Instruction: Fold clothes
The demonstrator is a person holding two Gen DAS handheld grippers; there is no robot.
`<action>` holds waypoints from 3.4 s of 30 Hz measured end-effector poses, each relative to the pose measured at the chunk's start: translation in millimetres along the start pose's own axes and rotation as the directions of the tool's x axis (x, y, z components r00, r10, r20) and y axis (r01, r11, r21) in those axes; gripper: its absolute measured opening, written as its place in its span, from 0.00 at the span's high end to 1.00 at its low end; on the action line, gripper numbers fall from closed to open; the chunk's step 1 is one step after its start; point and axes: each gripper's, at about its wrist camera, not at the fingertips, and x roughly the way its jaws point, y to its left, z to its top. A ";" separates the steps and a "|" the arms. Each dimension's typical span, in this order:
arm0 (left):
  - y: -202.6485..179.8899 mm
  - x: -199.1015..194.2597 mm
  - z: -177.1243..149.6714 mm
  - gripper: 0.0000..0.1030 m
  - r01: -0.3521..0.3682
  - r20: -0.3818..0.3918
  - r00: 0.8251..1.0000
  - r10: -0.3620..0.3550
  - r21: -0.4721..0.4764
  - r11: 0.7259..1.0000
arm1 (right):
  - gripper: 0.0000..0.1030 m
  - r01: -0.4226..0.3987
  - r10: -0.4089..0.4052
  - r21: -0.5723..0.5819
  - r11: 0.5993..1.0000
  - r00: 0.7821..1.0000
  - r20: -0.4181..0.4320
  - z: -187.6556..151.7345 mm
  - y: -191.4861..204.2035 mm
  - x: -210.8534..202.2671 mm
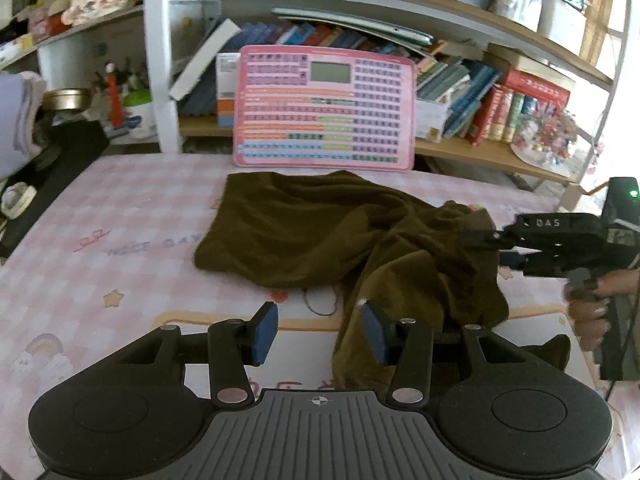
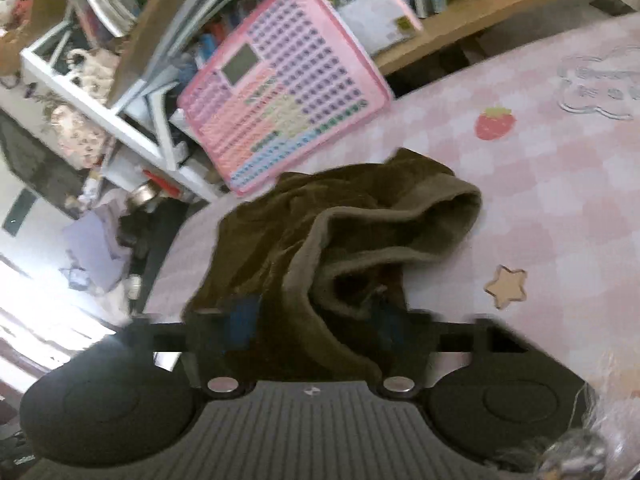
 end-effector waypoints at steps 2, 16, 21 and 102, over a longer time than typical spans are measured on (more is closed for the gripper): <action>1.6 1.0 0.9 0.54 -0.005 0.002 1.000 0.005 -0.008 1.000 | 0.92 -0.063 0.062 0.043 0.997 0.998 0.015 5.2 2.6 -13.2; 8.7 6.0 11.5 0.54 0.075 0.061 0.995 -0.075 0.003 0.997 | 0.93 -0.338 0.482 -0.378 0.862 0.775 0.408 101.2 188.1 -171.5; 50.4 0.8 2.9 0.54 0.036 0.068 0.997 -0.029 -0.100 0.994 | 0.93 -0.336 0.513 -0.446 0.830 0.773 0.373 111.2 235.8 -163.1; 40.0 114.3 40.4 0.54 -0.039 0.080 0.997 -0.014 0.621 0.783 | 0.50 0.384 -0.409 0.288 0.877 0.912 0.028 -95.5 75.2 0.9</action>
